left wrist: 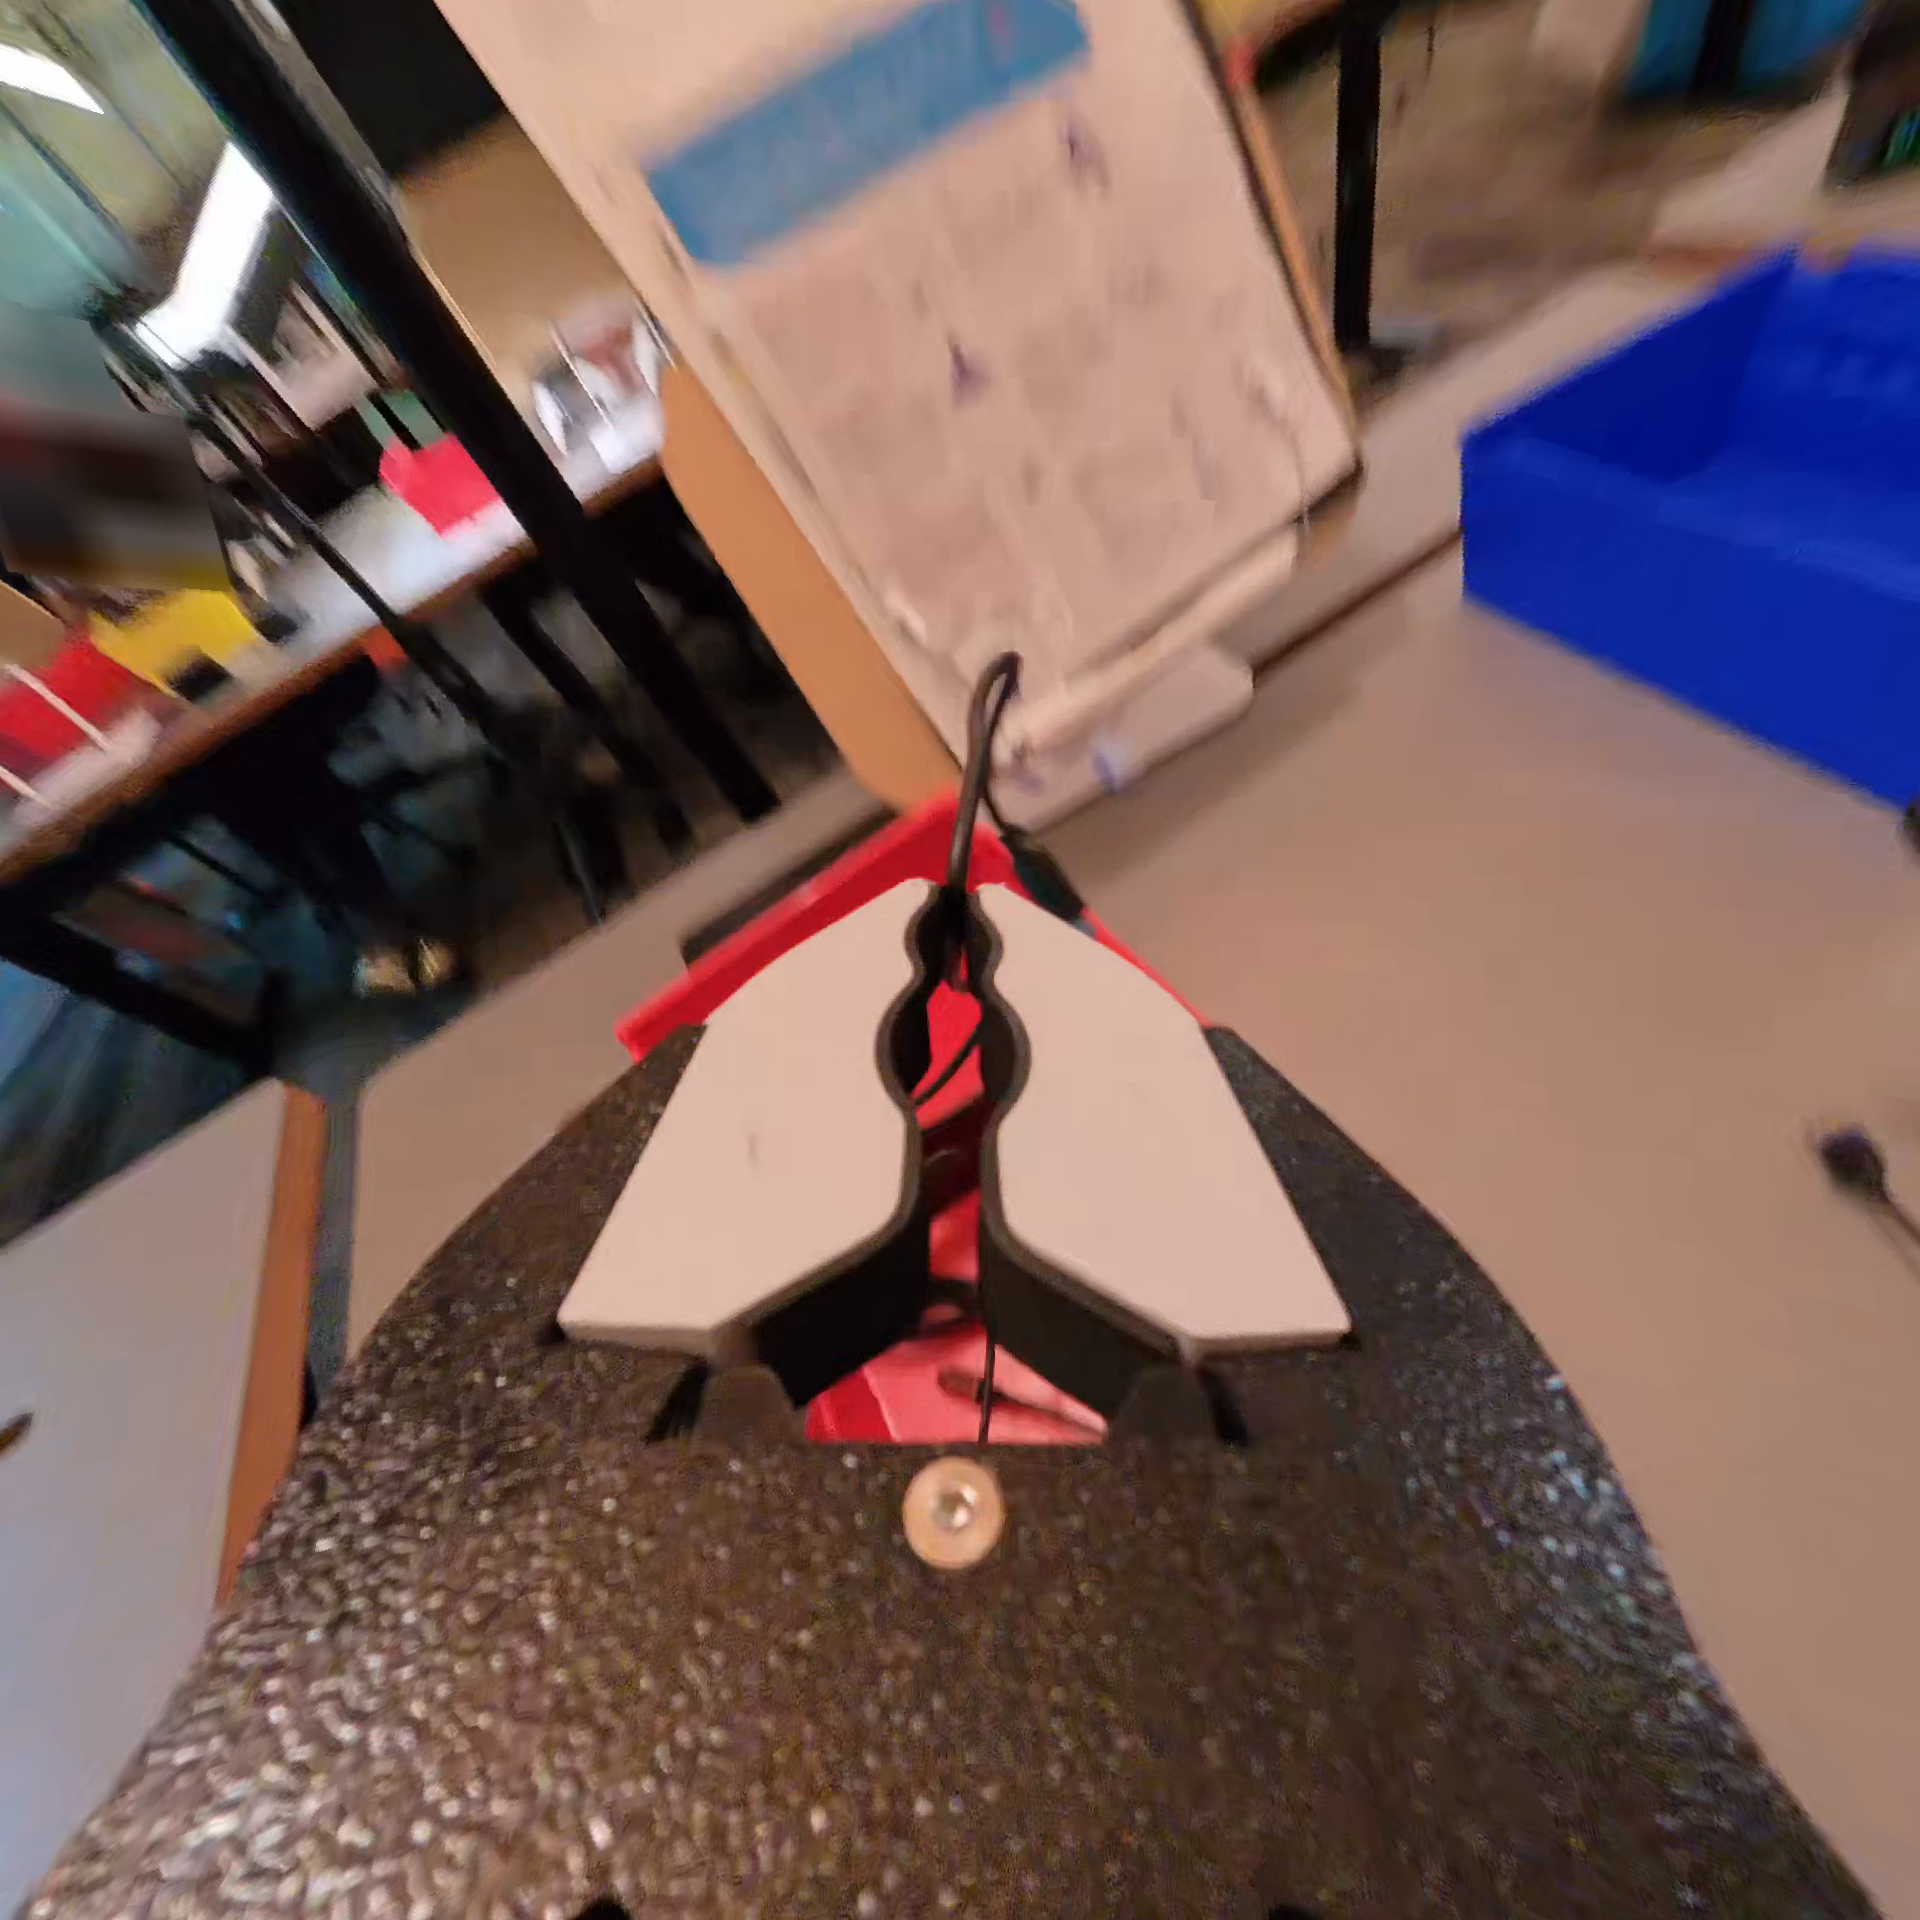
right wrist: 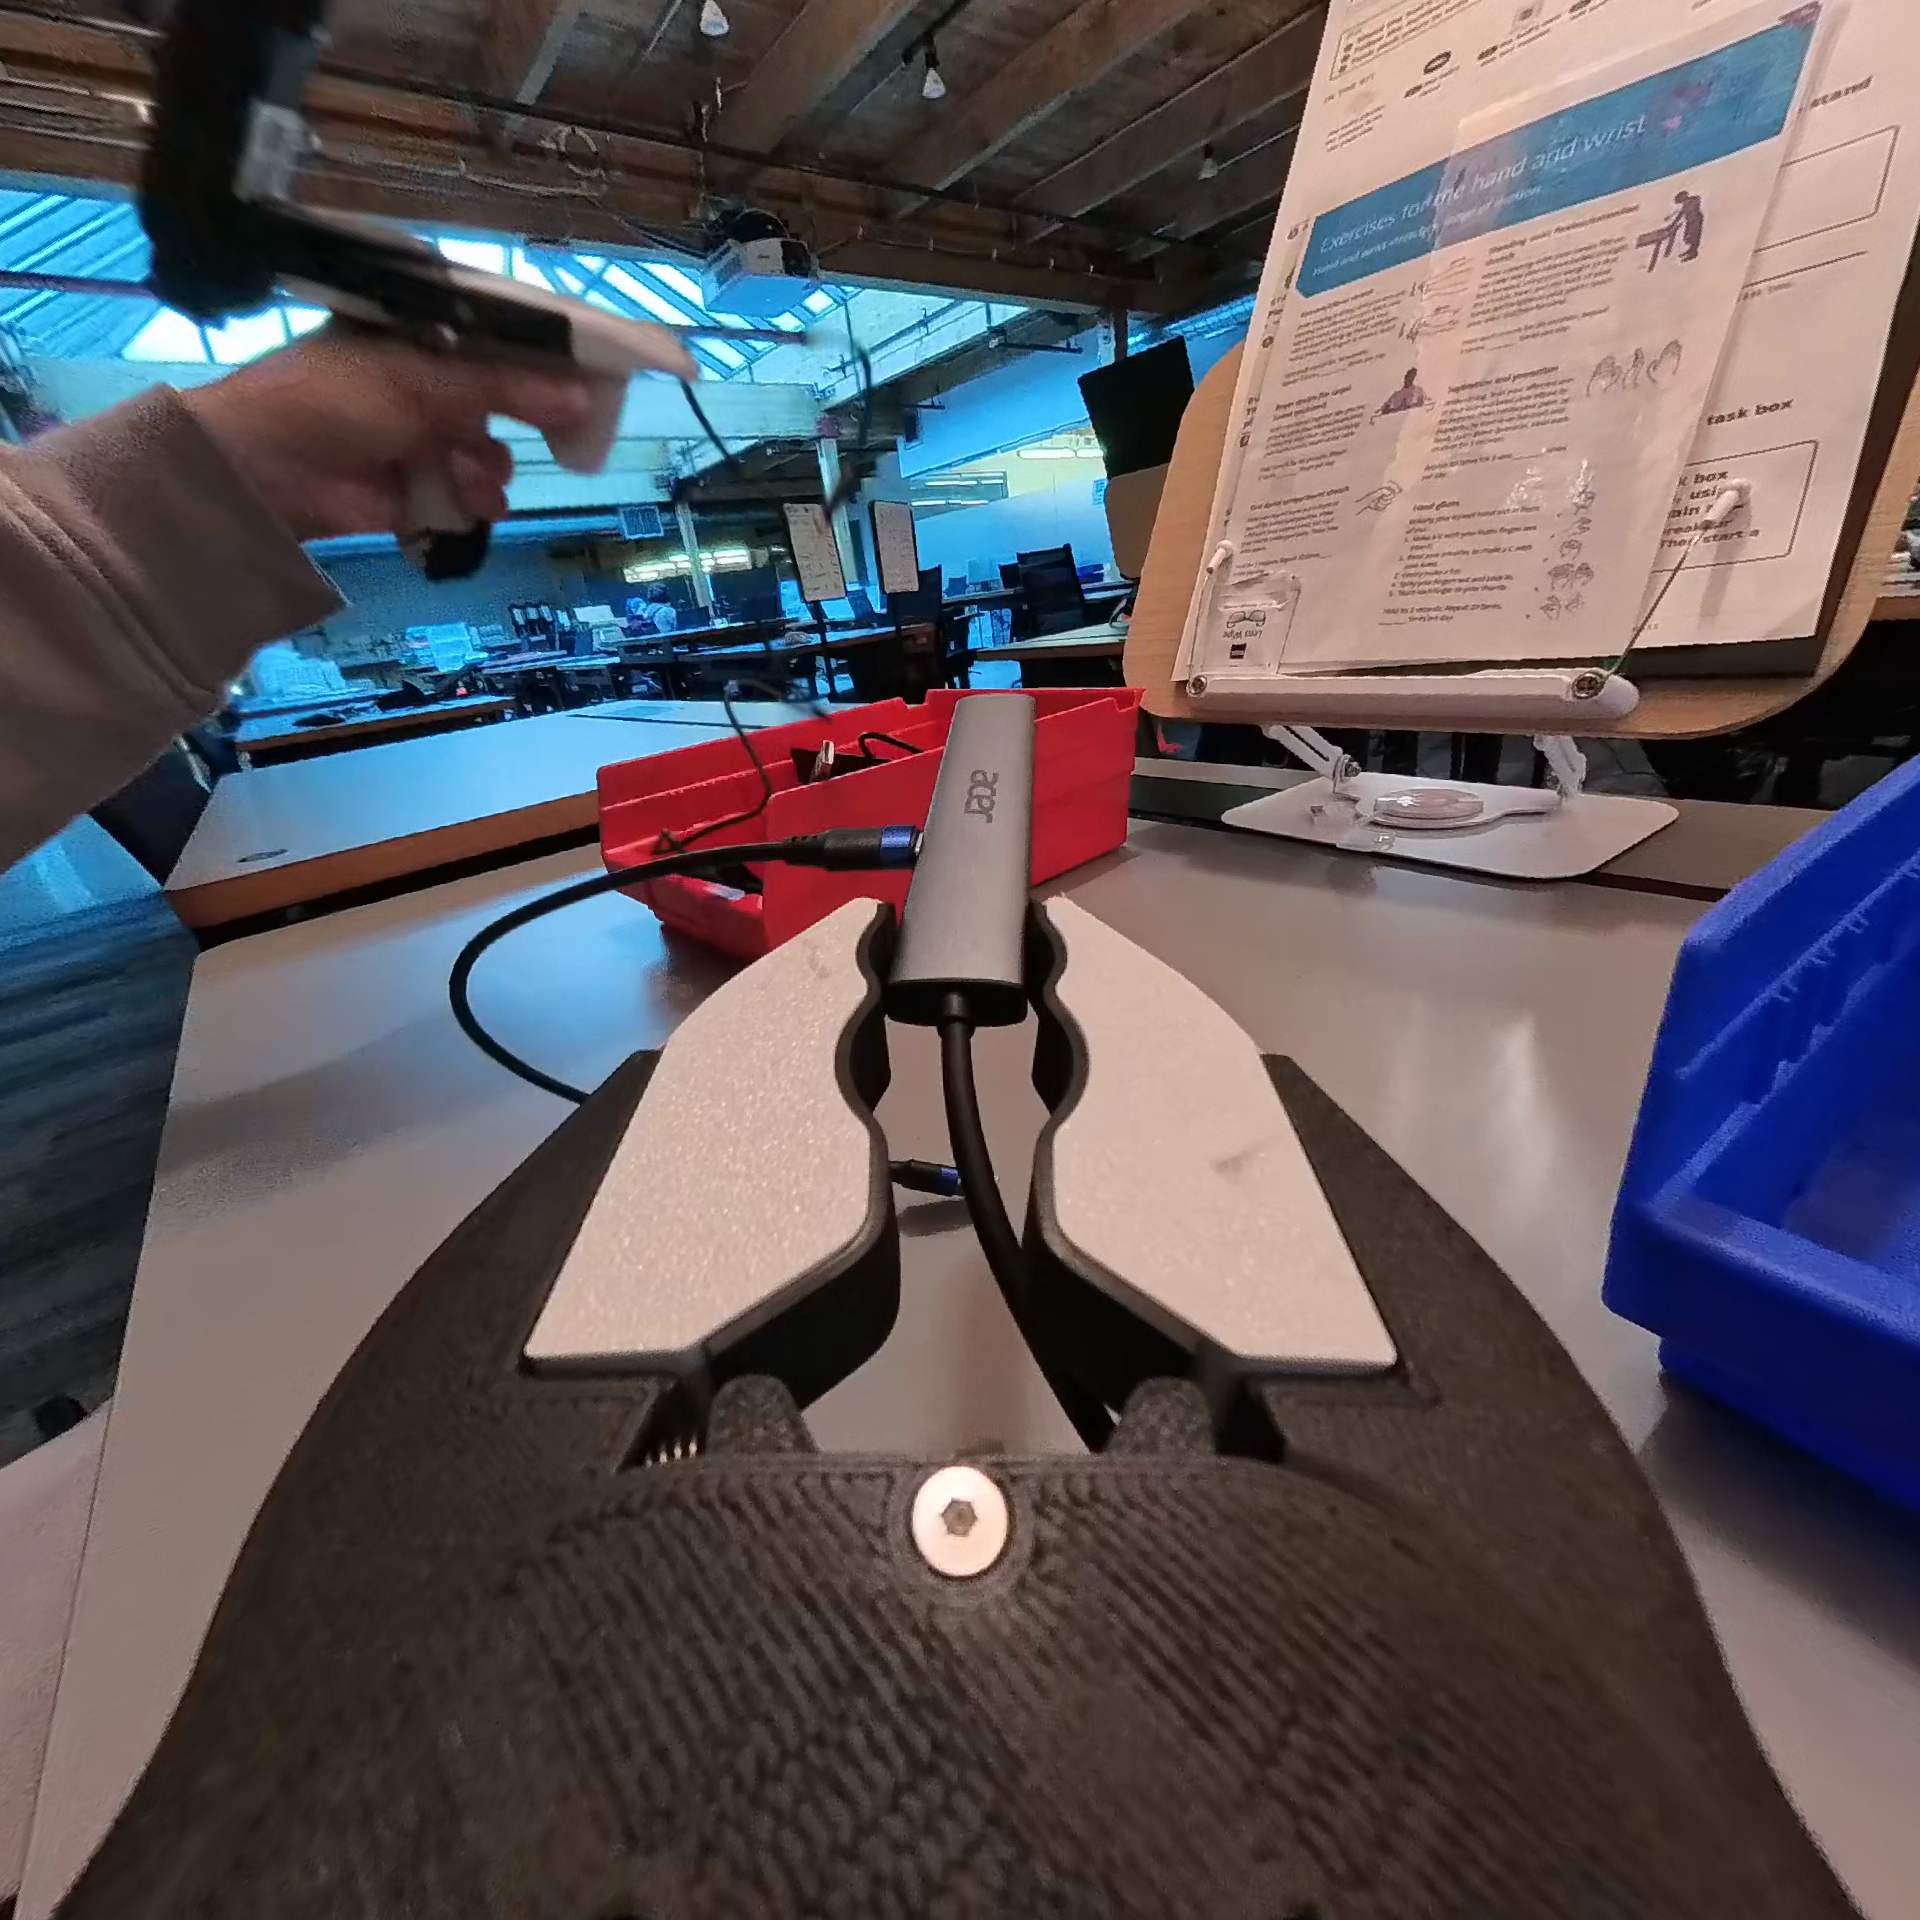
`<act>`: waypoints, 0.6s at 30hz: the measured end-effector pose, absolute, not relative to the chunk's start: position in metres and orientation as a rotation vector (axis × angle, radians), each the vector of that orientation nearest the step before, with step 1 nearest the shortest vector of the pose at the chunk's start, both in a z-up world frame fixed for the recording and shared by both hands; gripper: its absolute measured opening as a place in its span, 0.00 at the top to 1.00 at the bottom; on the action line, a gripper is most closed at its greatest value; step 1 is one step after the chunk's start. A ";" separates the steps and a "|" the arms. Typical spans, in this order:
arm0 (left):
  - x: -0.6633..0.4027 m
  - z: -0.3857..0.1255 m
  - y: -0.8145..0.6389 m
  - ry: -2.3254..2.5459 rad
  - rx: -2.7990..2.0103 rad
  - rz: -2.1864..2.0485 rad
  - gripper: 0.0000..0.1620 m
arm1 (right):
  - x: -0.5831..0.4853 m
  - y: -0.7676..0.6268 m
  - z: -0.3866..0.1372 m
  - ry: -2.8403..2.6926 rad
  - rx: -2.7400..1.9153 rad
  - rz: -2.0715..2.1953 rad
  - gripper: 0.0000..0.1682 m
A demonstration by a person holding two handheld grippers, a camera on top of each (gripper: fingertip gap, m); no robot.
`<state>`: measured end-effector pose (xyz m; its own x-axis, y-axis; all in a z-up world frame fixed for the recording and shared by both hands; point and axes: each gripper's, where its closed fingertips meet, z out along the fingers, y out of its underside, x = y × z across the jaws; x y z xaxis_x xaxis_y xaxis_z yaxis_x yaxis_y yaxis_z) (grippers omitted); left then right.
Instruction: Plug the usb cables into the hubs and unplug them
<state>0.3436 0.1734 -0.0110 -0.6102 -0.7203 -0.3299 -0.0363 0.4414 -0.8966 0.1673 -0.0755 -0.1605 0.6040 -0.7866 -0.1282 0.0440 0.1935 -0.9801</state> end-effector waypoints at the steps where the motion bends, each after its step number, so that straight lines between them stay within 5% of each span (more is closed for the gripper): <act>1: 0.338 0.010 0.172 1.897 -0.610 -1.246 0.98 | 0.167 -0.076 -0.160 0.739 -1.247 -0.660 0.86; 10: 0.249 0.176 0.150 1.483 -0.313 -1.508 0.99 | 0.168 -0.080 -0.159 0.749 -1.222 -0.652 0.86; 18: 0.169 0.186 0.106 1.612 -0.097 -1.673 0.98 | 0.168 -0.084 -0.158 0.758 -1.194 -0.642 0.86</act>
<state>0.1689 0.1064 0.1856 -0.6819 -0.5731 -0.4545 0.4752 0.1253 -0.8709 0.1677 -0.0836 -0.1577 0.5985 -0.7815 -0.1760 0.0448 0.2520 -0.9667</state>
